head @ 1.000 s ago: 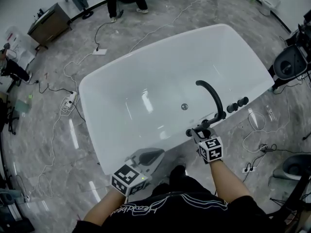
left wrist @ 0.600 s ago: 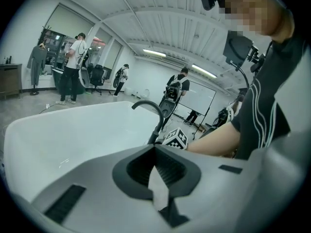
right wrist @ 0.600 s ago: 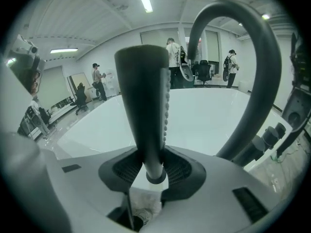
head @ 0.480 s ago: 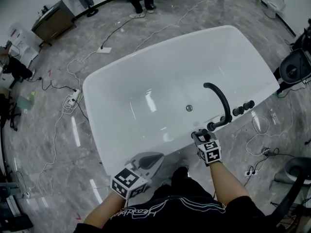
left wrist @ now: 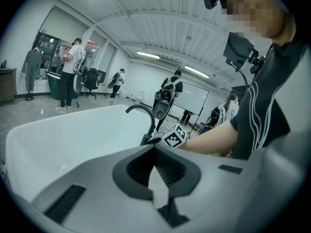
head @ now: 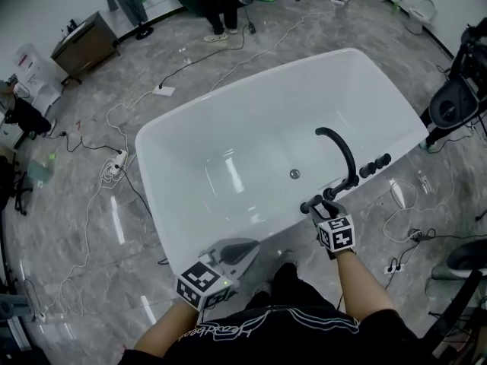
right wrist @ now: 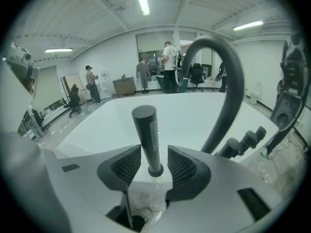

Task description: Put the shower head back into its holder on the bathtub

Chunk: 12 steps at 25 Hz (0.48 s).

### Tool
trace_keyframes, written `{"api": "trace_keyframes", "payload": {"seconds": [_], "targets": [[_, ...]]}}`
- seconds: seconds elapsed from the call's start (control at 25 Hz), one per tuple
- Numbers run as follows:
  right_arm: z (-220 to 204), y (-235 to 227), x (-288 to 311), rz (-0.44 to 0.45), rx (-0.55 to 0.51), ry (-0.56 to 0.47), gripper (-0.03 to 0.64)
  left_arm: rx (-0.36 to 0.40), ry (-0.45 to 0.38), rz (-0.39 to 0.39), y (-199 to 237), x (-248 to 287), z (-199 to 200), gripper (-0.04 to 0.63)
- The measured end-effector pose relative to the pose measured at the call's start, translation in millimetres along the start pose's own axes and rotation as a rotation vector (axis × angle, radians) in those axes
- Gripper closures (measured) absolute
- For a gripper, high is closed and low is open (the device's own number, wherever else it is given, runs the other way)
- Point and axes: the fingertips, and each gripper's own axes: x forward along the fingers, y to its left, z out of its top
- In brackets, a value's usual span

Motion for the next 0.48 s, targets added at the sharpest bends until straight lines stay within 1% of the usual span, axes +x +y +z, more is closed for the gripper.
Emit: {"api": "trace_keyframes", "payload": {"seconds": [0.12, 0.2, 0.28, 0.4, 0.48], "targets": [[11.6, 5.8, -53.5, -0.029, 0.013, -0.074, 0.46, 0.035, -0.026, -0.044, -20.7, -15.6, 6.3, 0.592], [19.7, 19.2, -99.4, 0.005, 0.032, -0.139, 0.46, 0.057, -0.044, -0.076, -40.1, -22.6, 13.5, 0.592], [27.8, 45.0, -148.9, 0.097, 0.05, -0.207, 0.462, 0.087, -0.054, -0.101, -61.1, -28.4, 22.3, 0.592], [38.0, 93.6, -222.0, 0.292, 0.082, -0.308, 0.471, 0.114, -0.092, -0.133, -93.3, -37.1, 40.9, 0.592], [38.1, 119.0, -267.4, 0.371, 0.078, -0.364, 0.522, 0.126, -0.122, -0.158, -117.2, -44.6, 49.9, 0.592]]}}
